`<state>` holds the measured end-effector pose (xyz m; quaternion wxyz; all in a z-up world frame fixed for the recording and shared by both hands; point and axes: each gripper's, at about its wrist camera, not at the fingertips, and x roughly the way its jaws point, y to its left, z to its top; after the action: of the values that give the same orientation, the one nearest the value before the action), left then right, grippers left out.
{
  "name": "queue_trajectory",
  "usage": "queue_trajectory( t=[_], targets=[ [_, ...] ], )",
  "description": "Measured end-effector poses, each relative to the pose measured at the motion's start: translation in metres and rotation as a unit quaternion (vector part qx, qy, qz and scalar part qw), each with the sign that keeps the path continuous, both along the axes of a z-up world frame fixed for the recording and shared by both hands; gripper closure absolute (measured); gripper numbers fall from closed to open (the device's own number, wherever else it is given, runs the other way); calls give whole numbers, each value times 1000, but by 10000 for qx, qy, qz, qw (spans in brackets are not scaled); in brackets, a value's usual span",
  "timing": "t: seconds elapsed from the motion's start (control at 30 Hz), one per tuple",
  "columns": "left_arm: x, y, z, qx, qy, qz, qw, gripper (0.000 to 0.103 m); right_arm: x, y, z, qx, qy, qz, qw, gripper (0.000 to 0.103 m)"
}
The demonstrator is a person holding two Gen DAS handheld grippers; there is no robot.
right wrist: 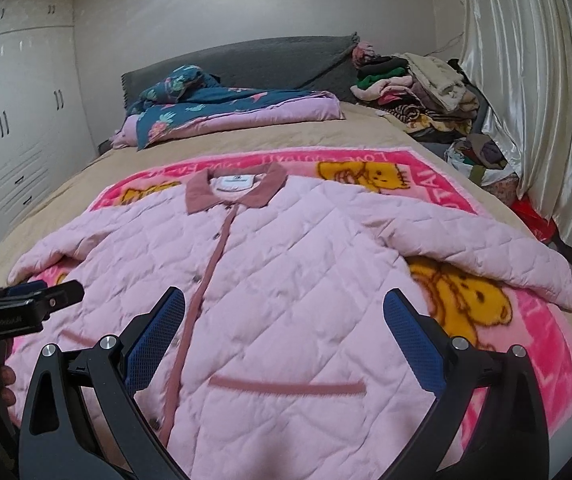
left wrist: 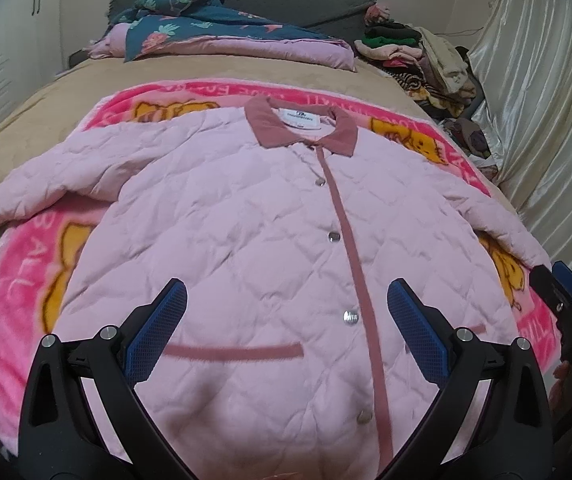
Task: Fold large clothes
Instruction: 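Grasp the jacket sleeve cuff with the right tool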
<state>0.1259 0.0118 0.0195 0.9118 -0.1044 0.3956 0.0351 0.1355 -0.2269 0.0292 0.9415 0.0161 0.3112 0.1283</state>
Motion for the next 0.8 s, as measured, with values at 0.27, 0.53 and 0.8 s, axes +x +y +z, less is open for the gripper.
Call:
queue_trajectory(
  t=[0.27, 0.53, 0.8],
  targets=[
    [39, -6, 4, -105, 76, -164, 9998, 9, 43, -21, 3, 52, 24, -462, 9989, 4],
    [79, -12, 1, -182, 195, -245, 9993, 9, 80, -48, -5, 96, 126, -850, 9963, 4],
    [115, -15, -9, -118, 271, -188, 9994, 9, 116, -96, -27, -13, 272, -1655, 9858, 4]
  ],
)
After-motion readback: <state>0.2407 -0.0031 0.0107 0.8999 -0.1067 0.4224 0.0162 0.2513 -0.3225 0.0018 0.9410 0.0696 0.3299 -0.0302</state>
